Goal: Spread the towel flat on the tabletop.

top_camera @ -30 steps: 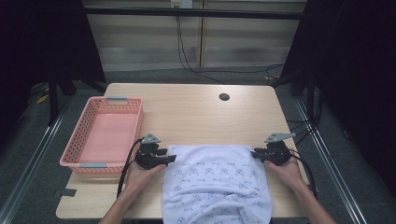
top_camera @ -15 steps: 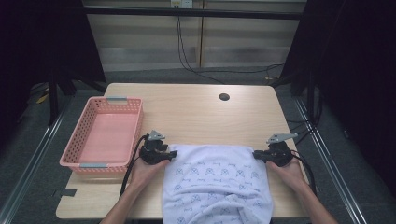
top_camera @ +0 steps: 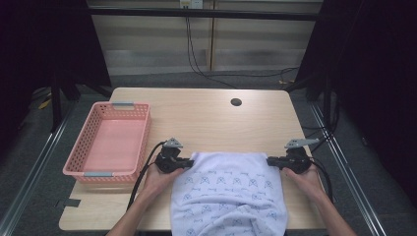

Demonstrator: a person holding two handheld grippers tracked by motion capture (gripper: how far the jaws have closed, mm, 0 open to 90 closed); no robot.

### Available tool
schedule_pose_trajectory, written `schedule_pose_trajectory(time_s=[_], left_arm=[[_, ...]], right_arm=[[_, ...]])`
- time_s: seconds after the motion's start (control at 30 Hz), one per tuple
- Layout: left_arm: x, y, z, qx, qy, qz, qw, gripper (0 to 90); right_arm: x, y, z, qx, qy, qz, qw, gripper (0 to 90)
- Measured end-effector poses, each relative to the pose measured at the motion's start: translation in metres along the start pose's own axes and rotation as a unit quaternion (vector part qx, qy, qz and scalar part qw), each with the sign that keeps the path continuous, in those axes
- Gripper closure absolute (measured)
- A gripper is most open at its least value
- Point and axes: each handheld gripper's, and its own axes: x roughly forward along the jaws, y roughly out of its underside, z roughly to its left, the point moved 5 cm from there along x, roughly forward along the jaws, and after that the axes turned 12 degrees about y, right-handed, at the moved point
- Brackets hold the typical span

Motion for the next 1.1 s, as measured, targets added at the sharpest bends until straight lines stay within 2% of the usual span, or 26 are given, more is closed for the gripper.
schedule_pose_trajectory(time_s=[0.13,0.2,0.23,0.37,0.43,0.53,0.57,0.73,0.93,1.1], left_arm=[[-0.021,-0.018,-0.011,0.012,0.018,-0.041,0.9989,86.4],[-0.033,-0.03,-0.014,0.021,0.013,-0.057,0.9981,86.4],[-0.036,-0.033,-0.016,0.023,0.013,-0.056,0.9981,86.4],[-0.052,-0.053,-0.02,0.044,0.002,-0.078,0.996,86.4],[-0.061,-0.065,-0.018,0.046,-0.007,-0.096,0.9943,86.4],[-0.074,-0.077,-0.015,0.05,-0.018,-0.111,0.9924,86.6],[-0.08,-0.084,-0.014,0.053,-0.023,-0.119,0.9912,86.6],[-0.1,-0.107,-0.011,0.059,-0.036,-0.155,0.9855,86.6],[-0.111,-0.125,0.002,0.057,-0.05,-0.169,0.9827,86.7],[-0.111,-0.138,0.013,0.054,-0.057,-0.172,0.9821,86.7]], right_arm=[[-0.013,-0.013,-0.003,0.017,-0.016,-0.033,0.9992,84.9],[-0.02,-0.02,-0.004,0.013,-0.017,-0.047,0.9987,84.8],[-0.023,-0.024,-0.004,0.014,-0.019,-0.056,0.9982,84.9],[-0.037,-0.042,-0.009,0.024,-0.018,-0.089,0.9956,84.9],[-0.046,-0.053,-0.012,0.024,-0.014,-0.104,0.9941,84.9],[-0.058,-0.069,-0.016,0.021,-0.01,-0.127,0.9916,84.9],[-0.063,-0.076,-0.017,0.024,-0.01,-0.135,0.9906,85.0],[-0.075,-0.111,-0.018,0.004,0.0,-0.158,0.9874,85.0],[-0.075,-0.15,-0.023,-0.003,0.012,-0.173,0.9849,85.0],[-0.072,-0.173,-0.032,0.0,0.02,-0.18,0.9834,85.1]])
